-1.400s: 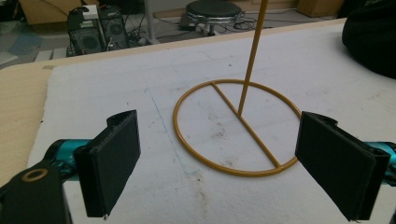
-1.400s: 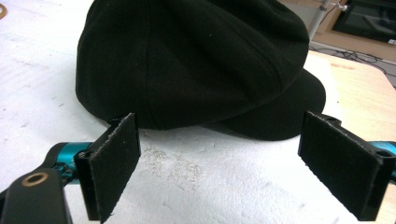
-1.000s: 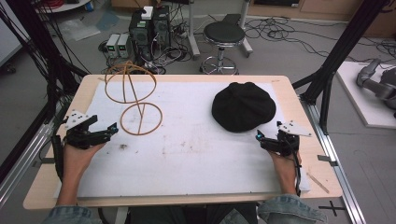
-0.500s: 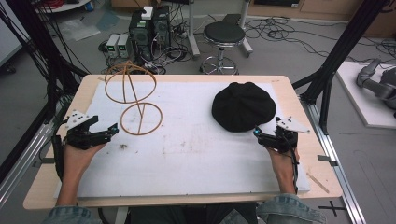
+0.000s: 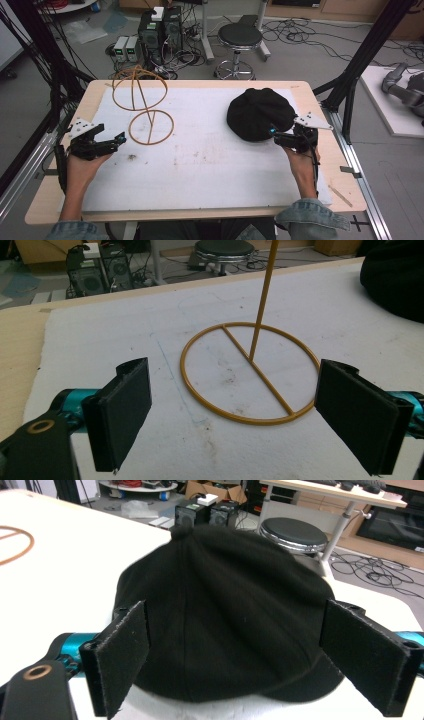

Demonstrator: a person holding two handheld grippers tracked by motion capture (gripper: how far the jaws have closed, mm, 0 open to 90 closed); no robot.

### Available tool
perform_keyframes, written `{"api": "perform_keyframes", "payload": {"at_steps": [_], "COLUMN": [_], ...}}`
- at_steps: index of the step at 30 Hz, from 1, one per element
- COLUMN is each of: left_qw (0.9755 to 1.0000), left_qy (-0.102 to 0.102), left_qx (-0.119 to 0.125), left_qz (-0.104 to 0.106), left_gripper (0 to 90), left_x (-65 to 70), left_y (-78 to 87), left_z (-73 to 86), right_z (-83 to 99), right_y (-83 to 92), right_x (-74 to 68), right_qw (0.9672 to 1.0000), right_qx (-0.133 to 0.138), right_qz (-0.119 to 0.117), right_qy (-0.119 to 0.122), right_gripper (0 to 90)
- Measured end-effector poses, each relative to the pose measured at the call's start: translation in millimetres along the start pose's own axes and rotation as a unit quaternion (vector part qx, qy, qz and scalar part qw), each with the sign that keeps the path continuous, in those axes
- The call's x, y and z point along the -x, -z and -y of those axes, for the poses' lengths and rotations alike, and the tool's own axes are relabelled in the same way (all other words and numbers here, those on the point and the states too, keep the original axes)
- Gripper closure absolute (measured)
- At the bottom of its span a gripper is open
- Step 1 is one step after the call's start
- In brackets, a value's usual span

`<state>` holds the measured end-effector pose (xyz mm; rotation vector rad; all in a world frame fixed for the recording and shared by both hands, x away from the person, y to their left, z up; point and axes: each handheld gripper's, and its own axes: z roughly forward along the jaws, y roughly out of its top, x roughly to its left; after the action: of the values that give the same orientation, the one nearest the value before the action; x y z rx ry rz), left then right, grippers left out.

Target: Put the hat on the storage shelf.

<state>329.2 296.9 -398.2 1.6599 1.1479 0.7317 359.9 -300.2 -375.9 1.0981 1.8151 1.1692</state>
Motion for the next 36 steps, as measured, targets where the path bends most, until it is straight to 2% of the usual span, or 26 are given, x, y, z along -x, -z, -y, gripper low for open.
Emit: {"api": "perform_keyframes", "payload": {"at_steps": [8, 14, 22, 28, 34, 36], "left_qw": [1.0000, 1.0000, 1.0000, 1.0000, 1.0000, 1.0000], "left_qy": [-0.001, -0.003, 0.000, 0.001, 0.000, 0.000], "left_qx": [0.001, 0.000, 0.002, 0.003, 0.004, 0.003], "left_qz": [-0.001, 0.000, 0.000, 0.004, 0.005, 0.004], "left_gripper": [15.5, 15.5, 15.5, 15.5, 15.5, 15.5], "left_x": [-0.7, 0.0, -0.5, -0.3, 0.3, 0.1], "left_y": [0.7, 0.3, 0.1, 0.3, 0.0, 0.0], "left_z": [-0.1, -0.6, -0.7, -1.1, -1.4, -1.3], "right_z": [-20.7, -38.2, -58.2, -62.8, -55.3, -54.1], "right_y": [-5.4, -12.0, -32.1, -54.5, -80.5, -83.6], "right_x": [0.6, -1.6, -6.3, -13.5, -20.1, -20.2], "right_qw": [0.9998, 0.9996, 0.9990, 0.9987, 0.9983, 0.9983], "right_qx": [0.016, 0.026, 0.038, 0.041, 0.037, 0.038], "right_qz": [-0.008, -0.011, -0.022, -0.027, -0.031, -0.032], "right_qy": [-0.006, 0.002, 0.006, 0.016, 0.031, 0.032], "right_gripper": [12.7, 12.7, 12.7, 12.8, 12.7, 12.7]}}
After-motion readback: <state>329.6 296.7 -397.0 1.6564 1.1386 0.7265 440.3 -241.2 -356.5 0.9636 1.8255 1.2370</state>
